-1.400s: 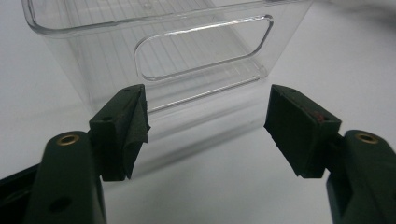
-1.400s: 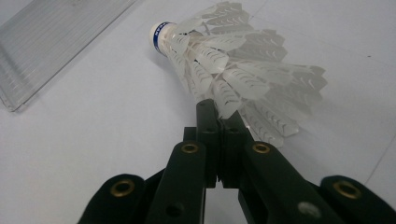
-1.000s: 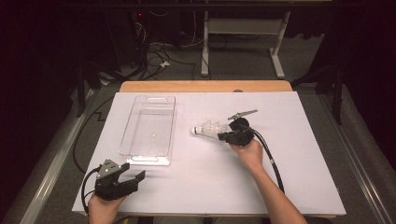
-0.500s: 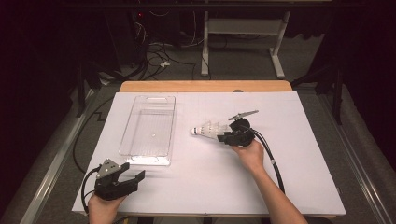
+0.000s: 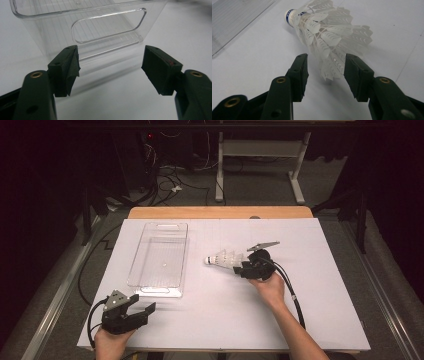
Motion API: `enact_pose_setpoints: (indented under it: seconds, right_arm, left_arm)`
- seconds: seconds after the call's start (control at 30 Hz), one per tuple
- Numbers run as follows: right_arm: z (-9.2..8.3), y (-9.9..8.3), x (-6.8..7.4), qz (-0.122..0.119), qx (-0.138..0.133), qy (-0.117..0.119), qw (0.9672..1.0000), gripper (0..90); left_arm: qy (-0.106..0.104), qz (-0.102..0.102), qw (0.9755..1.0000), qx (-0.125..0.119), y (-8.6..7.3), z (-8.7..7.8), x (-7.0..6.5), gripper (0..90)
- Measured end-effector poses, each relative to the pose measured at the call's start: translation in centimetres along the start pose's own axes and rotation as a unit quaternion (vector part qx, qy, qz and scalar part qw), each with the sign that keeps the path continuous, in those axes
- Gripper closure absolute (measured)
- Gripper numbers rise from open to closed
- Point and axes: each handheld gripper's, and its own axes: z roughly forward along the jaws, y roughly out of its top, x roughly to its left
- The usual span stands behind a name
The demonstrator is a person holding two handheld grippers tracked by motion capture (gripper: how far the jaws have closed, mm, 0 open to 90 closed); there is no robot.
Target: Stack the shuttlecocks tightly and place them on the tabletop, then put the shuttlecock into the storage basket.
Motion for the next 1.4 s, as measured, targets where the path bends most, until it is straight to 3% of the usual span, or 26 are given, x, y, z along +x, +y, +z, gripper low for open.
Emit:
enact_pose_setpoints:
  seconds: [0.47, 1.4]
  right_arm:
    - [0.2, -0.3, 1.2, -0.025, -0.015, -0.006, 0.9996, 49.5]
    - [1.8, 0.2, 2.1, -0.047, -0.029, -0.013, 0.9984, 46.9]
  left_arm:
    - [-0.001, -0.001, 1.0000, -0.003, -0.1, -0.2, 0.1, 31.0]
    - [-0.002, 0.004, 1.0000, -0.004, 0.0, -0.2, 0.0, 31.0]
